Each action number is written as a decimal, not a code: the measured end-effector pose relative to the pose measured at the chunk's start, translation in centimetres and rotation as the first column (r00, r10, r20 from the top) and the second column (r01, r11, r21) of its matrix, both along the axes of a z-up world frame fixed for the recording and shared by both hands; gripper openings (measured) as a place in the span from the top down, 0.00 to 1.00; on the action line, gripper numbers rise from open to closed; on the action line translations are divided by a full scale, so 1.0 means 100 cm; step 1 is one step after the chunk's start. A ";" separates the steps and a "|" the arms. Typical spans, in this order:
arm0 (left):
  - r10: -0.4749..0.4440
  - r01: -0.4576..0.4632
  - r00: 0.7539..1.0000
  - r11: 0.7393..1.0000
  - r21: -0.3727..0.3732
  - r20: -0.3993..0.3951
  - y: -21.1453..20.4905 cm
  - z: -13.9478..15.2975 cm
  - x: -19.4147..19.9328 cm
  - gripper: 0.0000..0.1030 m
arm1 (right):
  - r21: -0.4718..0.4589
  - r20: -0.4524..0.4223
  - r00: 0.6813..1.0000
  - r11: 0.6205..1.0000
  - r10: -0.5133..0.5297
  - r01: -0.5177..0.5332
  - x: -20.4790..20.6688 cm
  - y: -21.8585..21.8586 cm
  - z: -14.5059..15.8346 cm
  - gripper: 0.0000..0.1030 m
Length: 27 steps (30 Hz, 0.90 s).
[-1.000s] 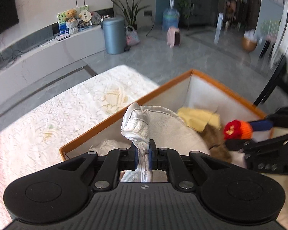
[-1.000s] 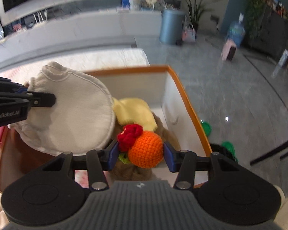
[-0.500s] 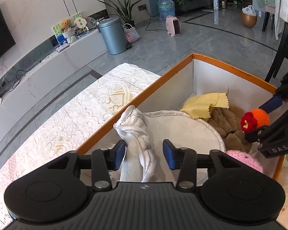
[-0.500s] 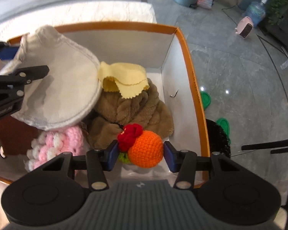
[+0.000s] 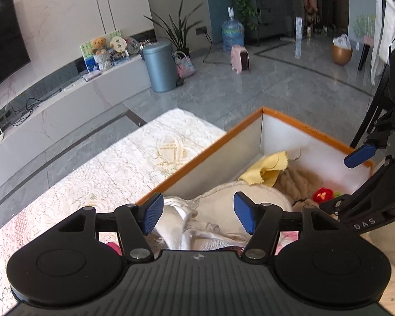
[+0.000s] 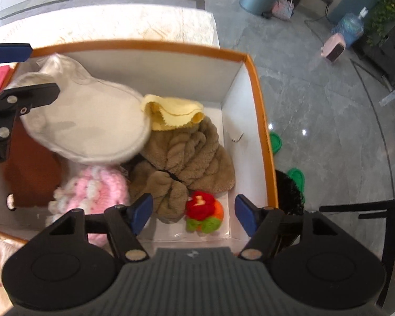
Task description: Organize soft objects
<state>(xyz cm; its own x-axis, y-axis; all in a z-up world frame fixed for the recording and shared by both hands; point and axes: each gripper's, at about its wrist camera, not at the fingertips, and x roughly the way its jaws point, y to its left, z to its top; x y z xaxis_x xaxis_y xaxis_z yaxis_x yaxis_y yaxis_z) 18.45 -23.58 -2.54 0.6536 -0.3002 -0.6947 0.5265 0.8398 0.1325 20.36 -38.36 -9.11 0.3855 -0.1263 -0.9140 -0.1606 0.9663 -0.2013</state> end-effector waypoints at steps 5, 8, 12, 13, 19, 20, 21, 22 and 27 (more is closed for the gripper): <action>0.018 -0.017 1.000 0.999 -0.041 0.021 0.017 0.026 -0.018 0.30 | -0.018 0.060 0.997 0.999 0.045 -0.044 -0.020 0.017 0.029 0.27; 0.029 -0.027 0.999 0.998 -0.053 0.036 0.028 0.044 -0.032 0.30 | 0.007 0.090 0.994 0.998 0.063 -0.064 -0.037 0.027 0.050 0.25; 0.047 -0.043 0.997 0.997 -0.067 0.063 0.046 0.065 -0.053 0.30 | 0.046 0.133 0.988 0.995 0.080 -0.087 -0.059 0.042 0.076 0.24; 0.059 -0.053 0.995 0.996 -0.073 0.075 0.051 0.070 -0.059 0.30 | 0.054 0.148 0.985 0.994 0.085 -0.094 -0.065 0.048 0.083 0.24; 0.123 -0.103 0.975 0.989 -0.110 0.186 0.085 0.092 -0.100 0.30 | 0.116 0.259 0.961 0.985 0.097 -0.131 -0.105 0.075 0.111 0.23; 0.141 -0.121 0.971 0.986 -0.113 0.195 0.090 0.093 -0.106 0.30 | 0.125 0.283 0.954 0.983 0.096 -0.136 -0.112 0.079 0.114 0.23; 0.156 -0.134 0.967 0.984 -0.119 0.202 0.095 0.096 -0.111 0.30 | 0.128 0.307 0.947 0.982 0.096 -0.141 -0.119 0.084 0.116 0.23; 0.170 -0.146 0.963 0.981 -0.125 0.209 0.100 0.097 -0.116 0.30 | 0.126 0.335 0.937 0.981 0.097 -0.147 -0.127 0.090 0.118 0.23; 0.219 -0.191 0.935 0.974 -0.124 0.280 0.121 0.094 -0.150 0.30 | 0.145 0.491 0.869 0.978 0.060 -0.149 -0.171 0.114 0.122 0.21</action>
<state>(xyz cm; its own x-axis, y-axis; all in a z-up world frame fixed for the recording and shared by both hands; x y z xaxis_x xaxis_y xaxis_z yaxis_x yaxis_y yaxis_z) 3.42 -11.49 6.91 0.8763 -0.1929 -0.4415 0.2924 0.9412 0.1691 3.27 -26.94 3.13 0.7847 0.0815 -0.6144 -0.1889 0.9756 -0.1119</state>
